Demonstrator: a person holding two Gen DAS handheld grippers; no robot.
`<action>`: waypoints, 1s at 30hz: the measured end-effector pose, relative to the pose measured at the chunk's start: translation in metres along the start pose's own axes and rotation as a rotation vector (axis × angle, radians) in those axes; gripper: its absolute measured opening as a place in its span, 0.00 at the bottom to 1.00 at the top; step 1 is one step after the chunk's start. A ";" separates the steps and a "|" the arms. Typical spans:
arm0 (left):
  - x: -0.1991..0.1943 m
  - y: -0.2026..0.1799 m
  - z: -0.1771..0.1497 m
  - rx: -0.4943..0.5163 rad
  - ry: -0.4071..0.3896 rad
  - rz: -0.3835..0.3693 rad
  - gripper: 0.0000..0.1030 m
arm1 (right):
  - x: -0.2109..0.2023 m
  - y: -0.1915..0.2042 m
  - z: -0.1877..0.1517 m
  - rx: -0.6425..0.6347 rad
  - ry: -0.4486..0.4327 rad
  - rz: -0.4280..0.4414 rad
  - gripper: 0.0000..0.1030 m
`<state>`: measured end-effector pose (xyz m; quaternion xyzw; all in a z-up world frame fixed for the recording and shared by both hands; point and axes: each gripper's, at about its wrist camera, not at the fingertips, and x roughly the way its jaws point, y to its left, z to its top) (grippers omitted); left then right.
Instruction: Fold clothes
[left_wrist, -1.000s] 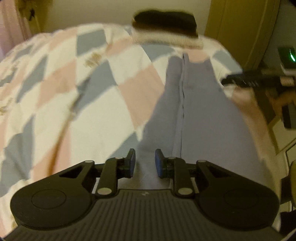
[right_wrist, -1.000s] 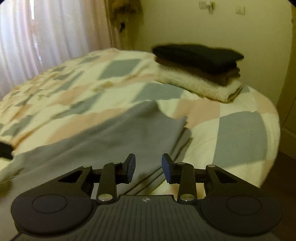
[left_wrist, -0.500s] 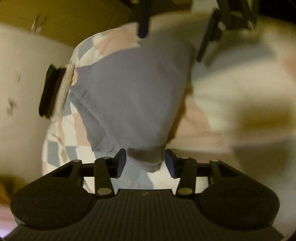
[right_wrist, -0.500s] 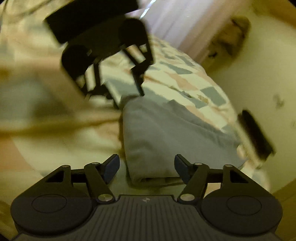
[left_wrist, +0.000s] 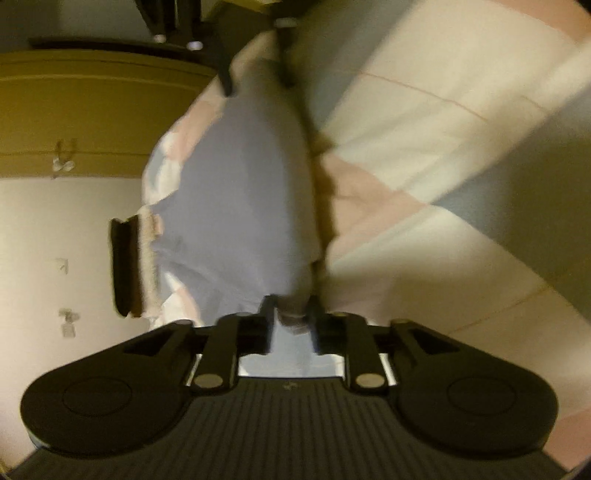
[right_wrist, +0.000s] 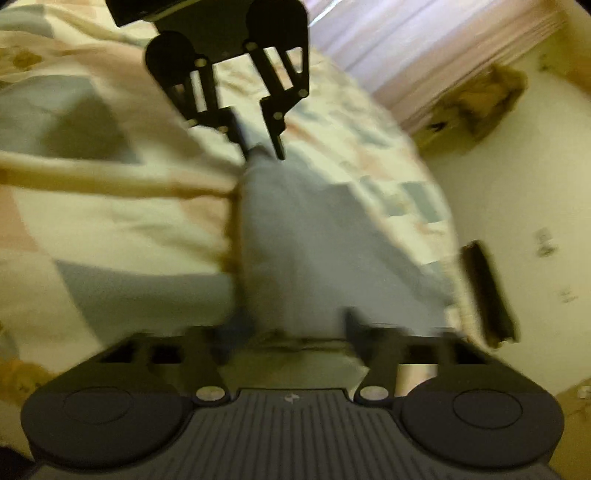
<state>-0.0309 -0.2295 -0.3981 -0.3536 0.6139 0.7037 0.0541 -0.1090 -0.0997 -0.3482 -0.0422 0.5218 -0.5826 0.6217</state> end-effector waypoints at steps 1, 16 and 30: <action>0.000 0.000 0.001 -0.009 -0.003 0.022 0.47 | 0.000 0.001 0.001 -0.001 -0.014 -0.018 0.72; 0.027 0.140 0.011 -0.499 0.100 -0.228 0.14 | 0.044 -0.184 -0.026 0.539 -0.035 0.648 0.15; 0.255 0.317 -0.064 -1.542 0.425 -0.035 0.20 | 0.312 -0.423 -0.161 0.890 0.157 0.824 0.14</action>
